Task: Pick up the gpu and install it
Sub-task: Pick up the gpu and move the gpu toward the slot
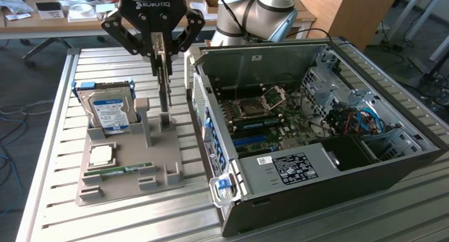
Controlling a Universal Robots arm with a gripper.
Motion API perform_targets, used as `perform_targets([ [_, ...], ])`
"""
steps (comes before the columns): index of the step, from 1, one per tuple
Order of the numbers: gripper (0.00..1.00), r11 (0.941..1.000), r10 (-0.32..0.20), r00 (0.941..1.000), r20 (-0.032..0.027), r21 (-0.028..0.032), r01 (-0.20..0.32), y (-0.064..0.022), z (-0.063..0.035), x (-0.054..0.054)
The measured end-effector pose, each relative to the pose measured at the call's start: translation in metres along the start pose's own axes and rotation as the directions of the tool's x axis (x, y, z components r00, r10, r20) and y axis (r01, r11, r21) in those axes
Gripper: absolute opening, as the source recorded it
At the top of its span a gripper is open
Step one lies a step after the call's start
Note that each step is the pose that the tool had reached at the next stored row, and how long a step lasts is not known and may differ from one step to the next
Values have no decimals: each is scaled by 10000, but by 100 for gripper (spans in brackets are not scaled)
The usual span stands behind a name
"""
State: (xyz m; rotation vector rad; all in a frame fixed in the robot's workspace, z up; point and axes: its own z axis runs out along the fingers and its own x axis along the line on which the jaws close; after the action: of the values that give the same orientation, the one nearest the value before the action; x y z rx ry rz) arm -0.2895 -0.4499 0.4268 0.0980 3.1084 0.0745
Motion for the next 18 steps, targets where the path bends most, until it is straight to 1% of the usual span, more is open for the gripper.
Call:
perform_targets([
  [3,27,10000,-10,10000,-1,-7,10,2,1,-40],
  [5,27,10000,-15,10000,-2,-10,15,5,3,-86],
  [11,27,10000,-29,10000,-2,-20,29,15,9,-242],
  [18,27,10000,-45,10000,-4,-37,45,28,15,-449],
])
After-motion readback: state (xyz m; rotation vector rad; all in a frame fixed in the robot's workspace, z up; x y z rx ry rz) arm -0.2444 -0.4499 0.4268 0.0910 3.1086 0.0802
